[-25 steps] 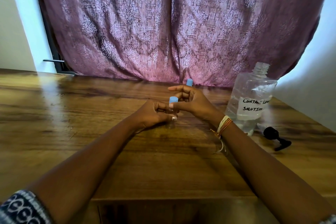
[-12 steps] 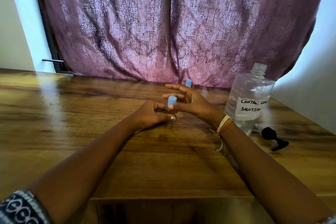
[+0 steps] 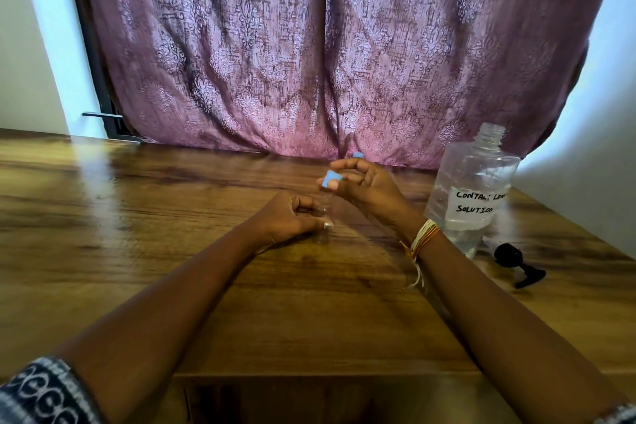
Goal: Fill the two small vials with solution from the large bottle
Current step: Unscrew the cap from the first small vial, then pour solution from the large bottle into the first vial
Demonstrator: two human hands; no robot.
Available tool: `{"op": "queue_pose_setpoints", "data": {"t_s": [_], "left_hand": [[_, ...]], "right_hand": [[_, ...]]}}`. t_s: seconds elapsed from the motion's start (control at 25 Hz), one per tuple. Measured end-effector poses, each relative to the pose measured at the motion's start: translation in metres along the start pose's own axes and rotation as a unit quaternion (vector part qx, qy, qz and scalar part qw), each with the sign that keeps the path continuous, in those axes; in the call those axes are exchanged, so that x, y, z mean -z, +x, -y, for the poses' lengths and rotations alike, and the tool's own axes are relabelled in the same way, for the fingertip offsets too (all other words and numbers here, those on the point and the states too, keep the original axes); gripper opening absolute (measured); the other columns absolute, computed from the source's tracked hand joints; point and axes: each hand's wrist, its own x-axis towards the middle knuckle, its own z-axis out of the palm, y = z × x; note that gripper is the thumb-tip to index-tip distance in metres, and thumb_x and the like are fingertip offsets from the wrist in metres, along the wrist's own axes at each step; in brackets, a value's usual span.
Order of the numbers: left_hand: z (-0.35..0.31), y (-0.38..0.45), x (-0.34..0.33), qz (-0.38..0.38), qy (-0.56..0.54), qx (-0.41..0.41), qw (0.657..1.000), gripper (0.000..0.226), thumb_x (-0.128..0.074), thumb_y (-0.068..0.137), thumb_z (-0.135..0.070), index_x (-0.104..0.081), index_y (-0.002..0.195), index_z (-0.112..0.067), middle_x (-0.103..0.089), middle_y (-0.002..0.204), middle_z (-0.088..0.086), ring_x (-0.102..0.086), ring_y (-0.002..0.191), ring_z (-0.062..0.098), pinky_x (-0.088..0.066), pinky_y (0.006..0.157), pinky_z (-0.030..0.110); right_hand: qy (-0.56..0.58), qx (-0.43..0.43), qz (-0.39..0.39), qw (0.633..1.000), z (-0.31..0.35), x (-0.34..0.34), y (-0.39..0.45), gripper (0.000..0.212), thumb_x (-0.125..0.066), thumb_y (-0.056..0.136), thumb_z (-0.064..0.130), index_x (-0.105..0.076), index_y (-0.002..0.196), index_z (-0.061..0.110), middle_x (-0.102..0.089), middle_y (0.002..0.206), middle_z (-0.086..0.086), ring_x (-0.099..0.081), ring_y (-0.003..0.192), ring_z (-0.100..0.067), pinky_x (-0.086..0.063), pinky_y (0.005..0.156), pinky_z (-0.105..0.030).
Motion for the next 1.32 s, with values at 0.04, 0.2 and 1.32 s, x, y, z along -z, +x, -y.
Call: {"op": "queue_pose_setpoints", "data": {"t_s": [0.04, 0.2, 1.32], "left_hand": [[0.0, 0.001, 0.0, -0.003, -0.005, 0.006, 1.0, 0.026, -0.077, 0.076, -0.01, -0.074, 0.101, -0.013, -0.076, 0.099, 0.003, -0.07, 0.097, 0.02, -0.054, 0.093, 0.035], [-0.002, -0.001, -0.003, 0.0, -0.027, 0.006, 1.0, 0.028, -0.075, 0.076, -0.003, -0.072, 0.102, -0.015, -0.076, 0.096, 0.005, -0.071, 0.095, 0.021, -0.054, 0.094, 0.038], [-0.021, -0.023, -0.025, -0.061, 0.117, -0.029, 0.991, 0.027, -0.074, 0.08, -0.016, -0.068, 0.106, -0.017, -0.072, 0.088, -0.007, -0.064, 0.073, -0.007, -0.046, 0.069, 0.011]], "right_hand": [[0.063, -0.021, -0.044, 0.997, -0.001, 0.001, 0.002, 0.025, -0.07, 0.081, -0.003, -0.061, 0.102, 0.008, -0.071, 0.101, -0.021, -0.072, 0.09, -0.025, -0.058, 0.087, -0.032], [-0.127, -0.05, -0.168, 0.976, -0.018, 0.016, 0.008, 0.026, -0.077, 0.077, 0.002, -0.067, 0.1, 0.005, -0.071, 0.105, -0.017, -0.07, 0.091, -0.022, -0.058, 0.086, -0.034], [-0.377, 0.264, -0.493, 0.738, 0.046, 0.061, -0.103, 0.034, -0.07, 0.075, 0.027, -0.064, 0.105, 0.013, -0.055, 0.107, -0.013, -0.057, 0.092, -0.023, -0.053, 0.076, -0.04]]}}
